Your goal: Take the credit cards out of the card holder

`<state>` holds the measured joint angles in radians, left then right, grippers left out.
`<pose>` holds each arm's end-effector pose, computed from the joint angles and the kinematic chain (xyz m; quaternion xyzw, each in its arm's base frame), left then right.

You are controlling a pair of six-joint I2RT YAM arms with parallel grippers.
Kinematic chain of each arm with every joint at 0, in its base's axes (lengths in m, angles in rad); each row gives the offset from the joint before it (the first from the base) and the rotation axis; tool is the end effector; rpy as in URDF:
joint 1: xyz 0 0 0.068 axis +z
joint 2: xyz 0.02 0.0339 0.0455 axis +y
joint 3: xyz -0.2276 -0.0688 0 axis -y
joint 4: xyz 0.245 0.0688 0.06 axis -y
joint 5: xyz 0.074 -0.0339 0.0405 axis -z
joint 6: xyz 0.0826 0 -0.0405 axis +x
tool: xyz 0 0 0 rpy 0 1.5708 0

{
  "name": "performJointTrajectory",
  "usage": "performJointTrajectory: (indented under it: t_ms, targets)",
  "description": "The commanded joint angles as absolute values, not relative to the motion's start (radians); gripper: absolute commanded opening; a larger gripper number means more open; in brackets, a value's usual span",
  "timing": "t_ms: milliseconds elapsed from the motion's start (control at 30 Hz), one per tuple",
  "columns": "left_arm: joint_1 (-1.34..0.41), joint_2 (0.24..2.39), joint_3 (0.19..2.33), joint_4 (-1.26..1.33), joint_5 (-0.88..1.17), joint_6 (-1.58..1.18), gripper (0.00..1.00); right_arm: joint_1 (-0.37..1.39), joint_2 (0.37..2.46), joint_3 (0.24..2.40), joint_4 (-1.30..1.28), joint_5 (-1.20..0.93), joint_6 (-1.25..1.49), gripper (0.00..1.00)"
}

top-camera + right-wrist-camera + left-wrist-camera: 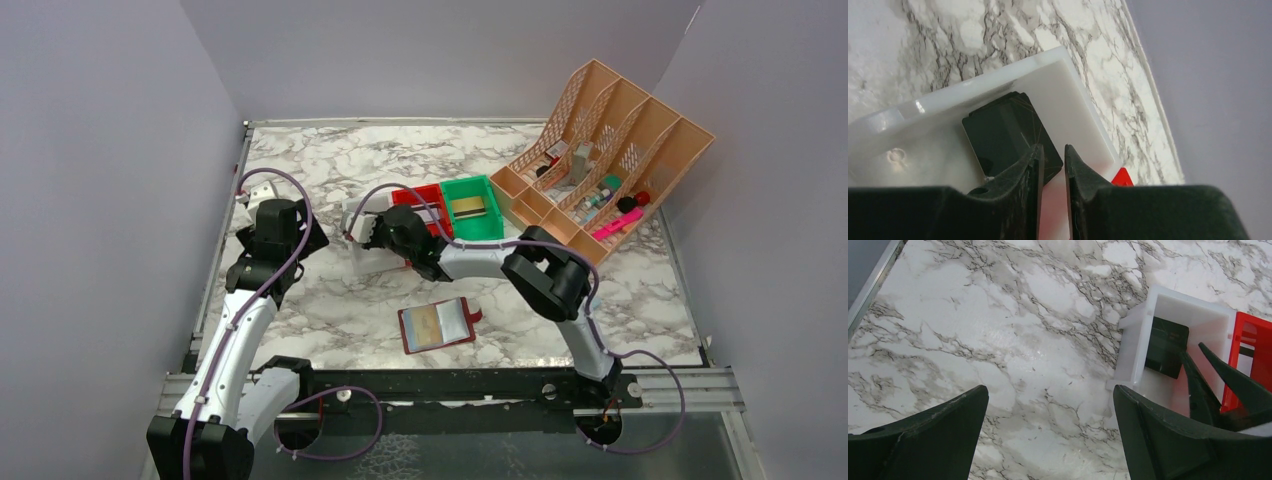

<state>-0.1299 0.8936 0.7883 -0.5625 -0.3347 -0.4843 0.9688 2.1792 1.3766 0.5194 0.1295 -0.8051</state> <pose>0.2481 -0.0051 0.2307 -0.2279 0.8605 0.0128 0.4554 0.2994 0.4169 0.1222 -0.5941 0.5344 -0.0026 0.6012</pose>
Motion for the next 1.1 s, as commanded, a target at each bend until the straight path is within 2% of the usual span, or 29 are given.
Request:
performJointTrajectory:
  t_ms: [0,100,233,433,567,767,1067]
  targets:
    - [-0.121,0.881,0.774,-0.537,-0.311,-0.47,0.99,0.973,2.057,1.406,0.418,0.127,-0.426,0.22]
    - [-0.121,0.879,0.774,-0.536,-0.313,-0.471,0.99,0.973,2.072,1.562,0.113,0.15,-0.136,0.08]
    - [-0.121,0.883,0.773,-0.534,-0.309,-0.472,0.99,0.972,2.125,1.689,-0.148,0.033,0.073,0.01]
    - [-0.121,0.884,0.774,-0.534,-0.308,-0.472,0.99,0.974,2.155,1.719,-0.242,-0.059,0.216,0.01]
    - [-0.121,0.884,0.774,-0.533,-0.309,-0.472,0.99,0.974,2.222,1.802,-0.351,0.031,0.245,0.01]
    - [-0.12,0.884,0.774,-0.533,-0.309,-0.471,0.99,0.974,2.321,1.903,-0.443,0.058,0.251,0.01]
    - [-0.12,0.88,0.774,-0.532,-0.308,-0.471,0.99,0.975,2.411,1.998,-0.445,0.165,0.254,0.01]
